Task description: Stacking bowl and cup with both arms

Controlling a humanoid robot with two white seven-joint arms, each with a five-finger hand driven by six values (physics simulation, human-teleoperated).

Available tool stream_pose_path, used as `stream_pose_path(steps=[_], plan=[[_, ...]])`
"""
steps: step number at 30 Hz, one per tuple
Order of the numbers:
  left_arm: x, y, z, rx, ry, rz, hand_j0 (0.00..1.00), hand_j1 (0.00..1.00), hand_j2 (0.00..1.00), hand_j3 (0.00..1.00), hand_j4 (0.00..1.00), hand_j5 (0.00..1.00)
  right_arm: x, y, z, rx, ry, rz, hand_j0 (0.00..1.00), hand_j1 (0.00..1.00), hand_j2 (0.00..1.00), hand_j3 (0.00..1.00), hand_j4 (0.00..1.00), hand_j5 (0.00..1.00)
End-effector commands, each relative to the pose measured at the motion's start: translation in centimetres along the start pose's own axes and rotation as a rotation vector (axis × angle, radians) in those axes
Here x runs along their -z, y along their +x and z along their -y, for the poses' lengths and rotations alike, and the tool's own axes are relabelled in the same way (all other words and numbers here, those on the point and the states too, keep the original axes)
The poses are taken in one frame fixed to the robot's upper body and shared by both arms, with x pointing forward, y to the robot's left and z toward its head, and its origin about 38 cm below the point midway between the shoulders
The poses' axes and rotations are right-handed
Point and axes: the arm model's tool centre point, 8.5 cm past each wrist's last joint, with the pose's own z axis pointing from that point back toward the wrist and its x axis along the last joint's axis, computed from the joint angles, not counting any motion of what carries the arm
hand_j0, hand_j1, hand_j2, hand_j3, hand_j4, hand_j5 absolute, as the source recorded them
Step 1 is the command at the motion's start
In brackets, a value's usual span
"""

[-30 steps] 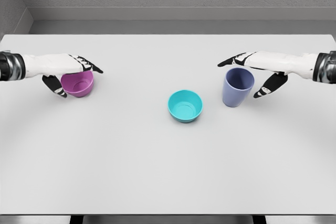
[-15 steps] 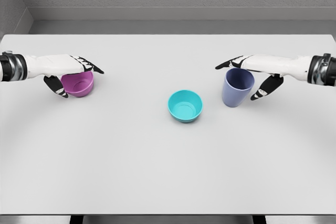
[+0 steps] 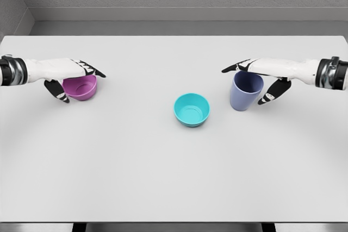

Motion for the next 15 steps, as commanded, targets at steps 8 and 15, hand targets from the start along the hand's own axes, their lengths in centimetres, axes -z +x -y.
stream_pose_path(steps=[8,15], plan=[[-0.05,-0.27,0.13,-0.003,-0.005,-0.011,1.0,1.0,1.0,1.0,1.0,1.0,0.13,-0.21,-0.07,0.007,-0.002,-0.004,1.0,1.0,1.0,1.0,1.0,1.0],[-0.1,-0.3,0.06,-0.003,-0.003,-0.012,0.98,0.98,0.98,0.98,0.98,0.98,0.43,-0.51,-0.23,0.017,-0.003,-0.009,1.0,1.0,1.0,1.0,1.0,1.0]])
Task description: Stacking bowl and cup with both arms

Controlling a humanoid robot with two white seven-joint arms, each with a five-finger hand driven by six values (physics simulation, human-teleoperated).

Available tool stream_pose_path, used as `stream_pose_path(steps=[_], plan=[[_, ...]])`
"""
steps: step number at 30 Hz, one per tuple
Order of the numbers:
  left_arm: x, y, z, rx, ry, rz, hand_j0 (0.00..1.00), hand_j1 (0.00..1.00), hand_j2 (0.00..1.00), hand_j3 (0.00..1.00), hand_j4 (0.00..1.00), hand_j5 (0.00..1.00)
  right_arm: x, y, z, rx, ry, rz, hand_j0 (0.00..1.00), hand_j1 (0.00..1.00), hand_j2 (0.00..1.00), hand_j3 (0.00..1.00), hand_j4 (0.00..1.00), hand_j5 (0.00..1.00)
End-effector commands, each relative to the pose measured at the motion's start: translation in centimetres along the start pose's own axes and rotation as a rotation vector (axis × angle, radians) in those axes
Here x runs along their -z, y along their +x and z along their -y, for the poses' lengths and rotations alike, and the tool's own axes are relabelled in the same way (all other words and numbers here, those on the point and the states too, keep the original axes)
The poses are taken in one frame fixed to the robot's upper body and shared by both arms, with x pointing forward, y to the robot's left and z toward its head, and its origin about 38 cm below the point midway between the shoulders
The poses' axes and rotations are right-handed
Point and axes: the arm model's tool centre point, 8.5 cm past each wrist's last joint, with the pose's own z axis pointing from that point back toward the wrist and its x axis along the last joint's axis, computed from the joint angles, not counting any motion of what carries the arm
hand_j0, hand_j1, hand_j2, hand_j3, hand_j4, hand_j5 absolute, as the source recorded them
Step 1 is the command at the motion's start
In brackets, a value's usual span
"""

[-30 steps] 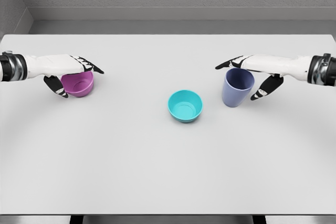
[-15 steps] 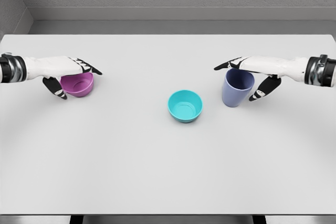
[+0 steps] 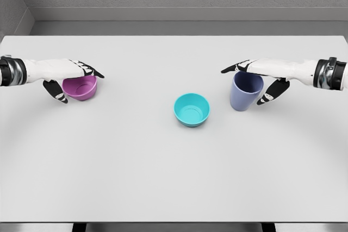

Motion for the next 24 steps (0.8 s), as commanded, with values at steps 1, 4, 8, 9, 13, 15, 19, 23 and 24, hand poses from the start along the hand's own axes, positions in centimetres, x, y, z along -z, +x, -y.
stream_pose_path(steps=[1,4,8,9,13,15,19,23,24], plan=[[-0.1,0.0,-0.1,-0.005,0.005,-0.001,0.97,0.97,0.97,0.97,0.97,0.97,0.1,-0.1,0.0,0.01,-0.005,-0.001,1.0,1.0,1.0,1.0,1.0,1.0],[-0.1,0.0,-0.2,-0.005,0.009,-0.001,0.88,0.88,0.88,0.88,0.88,0.88,0.2,-0.1,-0.2,0.012,0.0,0.0,1.0,1.0,1.0,1.0,1.0,1.0],[-0.1,0.0,-0.2,-0.004,0.009,0.0,0.79,0.79,0.79,0.79,0.79,0.79,0.2,-0.3,-0.2,0.013,0.001,-0.004,1.0,1.0,1.0,1.0,1.0,1.0],[-0.1,0.0,-0.2,-0.004,0.009,0.0,0.78,0.78,0.78,0.78,0.78,0.78,0.2,-0.2,-0.2,0.014,0.0,-0.004,1.0,1.0,1.0,1.0,1.0,1.0],[-0.1,0.1,-0.4,0.002,0.012,0.004,0.71,0.71,0.71,0.71,0.71,0.71,0.2,-0.3,-0.2,0.015,0.0,-0.005,1.0,1.0,1.0,1.0,1.0,1.0],[-0.1,0.1,-0.4,0.002,0.012,0.004,0.71,0.71,0.71,0.71,0.71,0.71,0.2,-0.3,-0.2,0.016,0.0,-0.006,1.0,1.0,1.0,1.0,1.0,1.0],[-0.1,0.2,-0.7,0.008,0.016,0.005,0.7,0.7,0.7,0.7,0.7,0.7,0.5,-0.2,-0.3,0.018,0.002,0.0,0.97,0.97,0.97,0.97,0.97,0.97],[-0.1,0.5,-0.9,0.014,0.02,0.013,0.7,0.7,0.7,0.7,0.7,0.7,0.5,-0.2,-0.3,0.018,0.002,0.0,0.92,0.92,0.92,0.92,0.92,0.92],[0.0,0.9,-1.2,0.028,0.025,0.021,0.7,0.7,0.7,0.7,0.7,0.7,0.5,-0.2,-0.3,0.018,0.002,0.0,0.91,0.91,0.91,0.91,0.91,0.91]])
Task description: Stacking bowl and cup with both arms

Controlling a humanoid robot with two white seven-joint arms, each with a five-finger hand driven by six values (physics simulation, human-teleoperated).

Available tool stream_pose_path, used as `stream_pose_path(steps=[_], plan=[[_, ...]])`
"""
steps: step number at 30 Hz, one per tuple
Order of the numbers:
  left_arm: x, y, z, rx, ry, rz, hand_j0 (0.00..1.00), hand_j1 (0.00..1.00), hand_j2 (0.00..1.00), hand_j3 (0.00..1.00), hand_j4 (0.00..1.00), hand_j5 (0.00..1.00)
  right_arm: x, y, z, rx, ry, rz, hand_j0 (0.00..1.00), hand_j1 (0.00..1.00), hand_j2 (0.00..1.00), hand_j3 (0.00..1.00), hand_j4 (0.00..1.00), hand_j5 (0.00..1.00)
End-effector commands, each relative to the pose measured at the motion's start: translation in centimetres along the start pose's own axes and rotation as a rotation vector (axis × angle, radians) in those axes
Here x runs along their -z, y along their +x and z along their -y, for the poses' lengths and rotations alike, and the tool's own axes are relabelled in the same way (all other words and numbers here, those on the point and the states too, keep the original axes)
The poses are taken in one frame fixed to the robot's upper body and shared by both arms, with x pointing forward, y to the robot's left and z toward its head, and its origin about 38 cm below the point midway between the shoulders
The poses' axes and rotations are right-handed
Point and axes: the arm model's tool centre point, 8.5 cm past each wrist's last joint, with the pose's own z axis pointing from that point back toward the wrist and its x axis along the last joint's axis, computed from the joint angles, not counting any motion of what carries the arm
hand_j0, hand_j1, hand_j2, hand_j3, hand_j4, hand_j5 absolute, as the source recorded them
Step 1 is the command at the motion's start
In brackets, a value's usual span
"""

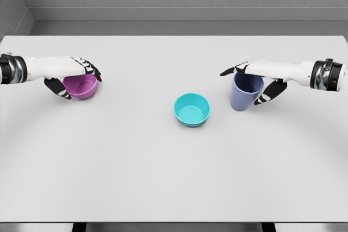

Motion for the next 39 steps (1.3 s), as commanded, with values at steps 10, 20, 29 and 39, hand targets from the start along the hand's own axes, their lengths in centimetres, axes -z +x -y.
stream_pose_path(steps=[10,20,29,39], plan=[[0.2,2.0,-2.2,0.062,0.037,0.047,0.67,0.67,0.67,0.67,0.67,0.67,0.0,-0.2,-0.3,0.01,0.005,-0.003,0.59,0.59,0.59,0.59,0.59,0.59],[0.5,3.7,-4.2,0.13,0.062,0.081,0.67,0.67,0.67,0.67,0.67,0.67,-0.3,0.0,0.9,-0.012,-0.007,-0.007,0.62,0.62,0.62,0.62,0.62,0.62],[2.6,5.7,-5.8,0.164,0.087,0.129,0.67,0.67,0.67,0.67,0.67,0.67,-0.8,0.0,1.8,-0.024,-0.019,-0.014,0.63,0.63,0.63,0.63,0.63,0.63],[4.5,8.8,-7.3,0.215,0.113,0.198,0.67,0.67,0.67,0.67,0.67,0.67,-1.7,-0.1,2.4,-0.032,-0.031,-0.024,0.63,0.63,0.63,0.63,0.63,0.63]])
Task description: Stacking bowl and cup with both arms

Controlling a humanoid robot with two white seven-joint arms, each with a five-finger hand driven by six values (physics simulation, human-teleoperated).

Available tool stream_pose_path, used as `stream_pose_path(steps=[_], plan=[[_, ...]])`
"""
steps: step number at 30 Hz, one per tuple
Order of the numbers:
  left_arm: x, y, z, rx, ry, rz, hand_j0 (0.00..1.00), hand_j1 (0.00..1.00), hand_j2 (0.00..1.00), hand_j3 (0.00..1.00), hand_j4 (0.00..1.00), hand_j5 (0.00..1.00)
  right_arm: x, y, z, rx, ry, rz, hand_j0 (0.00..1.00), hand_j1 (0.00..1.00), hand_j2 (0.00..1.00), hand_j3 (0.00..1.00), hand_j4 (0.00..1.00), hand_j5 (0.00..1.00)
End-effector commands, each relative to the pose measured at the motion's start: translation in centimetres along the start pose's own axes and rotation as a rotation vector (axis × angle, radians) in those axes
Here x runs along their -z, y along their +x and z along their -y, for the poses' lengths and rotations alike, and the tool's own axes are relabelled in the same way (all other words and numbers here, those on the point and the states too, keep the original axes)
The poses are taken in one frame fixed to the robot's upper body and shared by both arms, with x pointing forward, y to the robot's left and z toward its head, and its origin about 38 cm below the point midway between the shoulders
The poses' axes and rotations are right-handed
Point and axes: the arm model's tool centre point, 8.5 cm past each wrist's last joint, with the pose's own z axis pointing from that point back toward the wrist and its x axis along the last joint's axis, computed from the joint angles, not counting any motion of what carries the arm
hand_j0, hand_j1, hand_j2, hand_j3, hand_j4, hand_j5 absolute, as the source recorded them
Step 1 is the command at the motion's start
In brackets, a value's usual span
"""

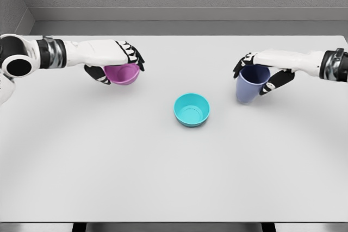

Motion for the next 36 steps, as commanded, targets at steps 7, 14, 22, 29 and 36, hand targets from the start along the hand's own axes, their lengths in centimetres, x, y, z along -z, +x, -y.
stream_pose_path(steps=[7,14,22,29,36], plan=[[2.1,2.1,-1.7,0.046,0.031,0.055,0.67,0.67,0.67,0.67,0.67,0.67,-0.8,0.0,0.8,-0.008,-0.016,-0.005,0.64,0.64,0.64,0.64,0.64,0.64],[3.5,3.5,-2.5,0.067,0.048,0.092,0.67,0.67,0.67,0.67,0.67,0.67,-0.9,0.1,1.0,-0.011,-0.017,-0.002,0.64,0.64,0.64,0.64,0.64,0.64],[5.1,5.7,-3.1,0.11,0.049,0.143,0.67,0.67,0.67,0.67,0.67,0.67,-1.5,-0.2,1.1,-0.013,-0.02,-0.015,0.64,0.64,0.64,0.64,0.64,0.64],[6.7,7.1,-3.6,0.118,0.06,0.183,0.67,0.67,0.67,0.67,0.67,0.67,-1.4,0.7,2.0,-0.038,-0.029,0.008,0.64,0.64,0.64,0.64,0.64,0.64],[7.9,9.5,-4.2,0.158,0.069,0.238,0.67,0.67,0.67,0.67,0.67,0.67,-1.5,0.7,2.3,-0.041,-0.037,0.008,0.65,0.65,0.65,0.65,0.65,0.65]])
